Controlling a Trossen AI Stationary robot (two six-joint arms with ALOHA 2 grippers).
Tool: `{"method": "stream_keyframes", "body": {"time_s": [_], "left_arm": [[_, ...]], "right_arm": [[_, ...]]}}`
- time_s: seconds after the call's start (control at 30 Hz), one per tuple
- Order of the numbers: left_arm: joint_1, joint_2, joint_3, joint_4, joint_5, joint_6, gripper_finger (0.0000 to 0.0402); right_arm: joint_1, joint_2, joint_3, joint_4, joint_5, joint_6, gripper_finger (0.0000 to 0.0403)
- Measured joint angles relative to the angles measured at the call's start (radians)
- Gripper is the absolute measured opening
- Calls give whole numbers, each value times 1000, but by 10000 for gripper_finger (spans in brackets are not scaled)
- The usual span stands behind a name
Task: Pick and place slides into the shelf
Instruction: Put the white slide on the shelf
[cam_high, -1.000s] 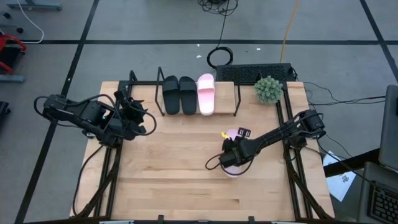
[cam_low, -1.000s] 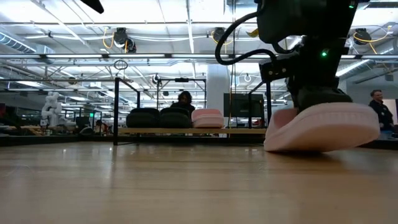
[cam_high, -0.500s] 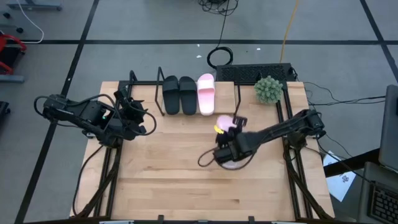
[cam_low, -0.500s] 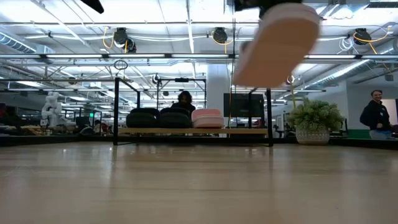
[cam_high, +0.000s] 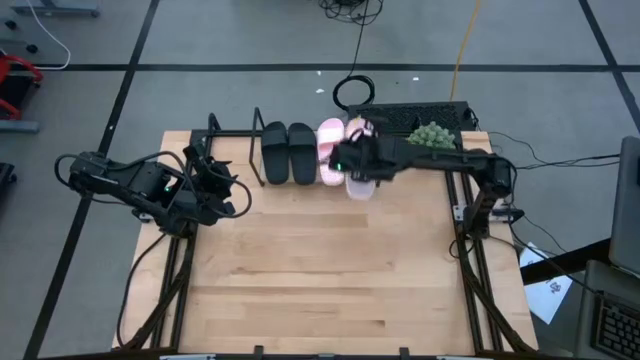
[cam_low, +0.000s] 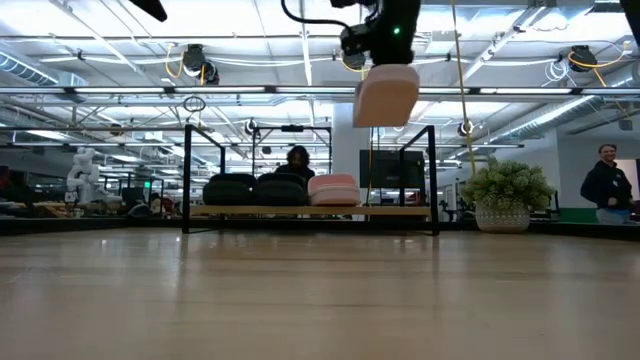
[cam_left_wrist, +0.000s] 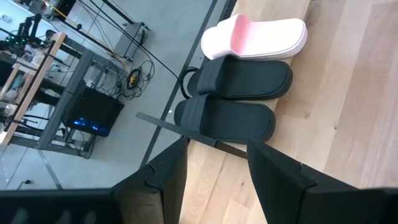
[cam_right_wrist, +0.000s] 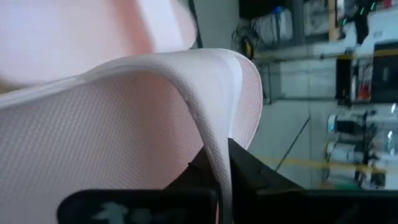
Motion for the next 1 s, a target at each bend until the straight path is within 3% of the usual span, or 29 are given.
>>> {"method": "stream_keyframes", "body": {"time_s": [0.1, 0.3, 0.47, 0.8, 1.0], "left_arm": [[0, 0, 0, -1, -2, 2, 170], [0, 0, 0, -18, -9, 3, 170], [0, 0, 0, -27, -18, 3, 170], [0, 0, 0, -27, -29, 2, 170], [0, 0, 0, -25, -29, 0, 170]], "right_arm": [[-70, 0, 0, 131, -50, -158, 1], [-163, 0, 0, 252, -110, -301, 1], [-223, -1, -63, 305, -172, -338, 0], [-252, 0, -230, 534, -176, -465, 0], [-283, 0, -264, 562, -176, -469, 0]]}}
